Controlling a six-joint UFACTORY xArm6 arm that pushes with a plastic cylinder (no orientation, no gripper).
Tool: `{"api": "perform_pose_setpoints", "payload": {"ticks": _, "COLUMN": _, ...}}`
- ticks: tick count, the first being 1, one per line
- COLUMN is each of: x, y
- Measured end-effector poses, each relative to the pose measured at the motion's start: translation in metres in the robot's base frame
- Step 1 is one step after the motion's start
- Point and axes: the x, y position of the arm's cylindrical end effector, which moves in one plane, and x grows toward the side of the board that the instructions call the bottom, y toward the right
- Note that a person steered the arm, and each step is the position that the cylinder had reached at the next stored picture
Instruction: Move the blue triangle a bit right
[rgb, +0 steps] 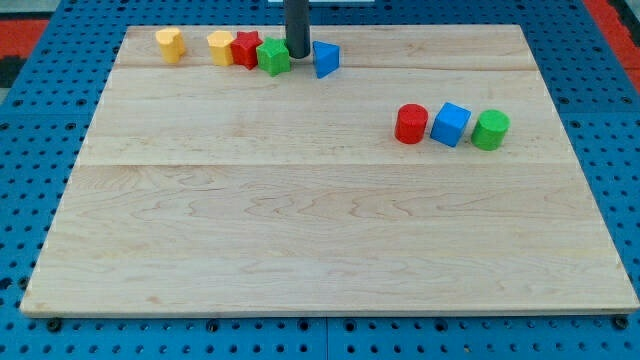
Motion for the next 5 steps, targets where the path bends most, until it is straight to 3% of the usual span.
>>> {"api": "perform_pose_setpoints", "payload": {"ticks": 2, "x": 0.013, "y": 0.034}}
{"api": "perform_pose_setpoints", "payload": {"ticks": 3, "x": -0.001, "y": 0.054}}
{"api": "perform_pose_setpoints", "payload": {"ticks": 5, "x": 0.013, "y": 0.058}}
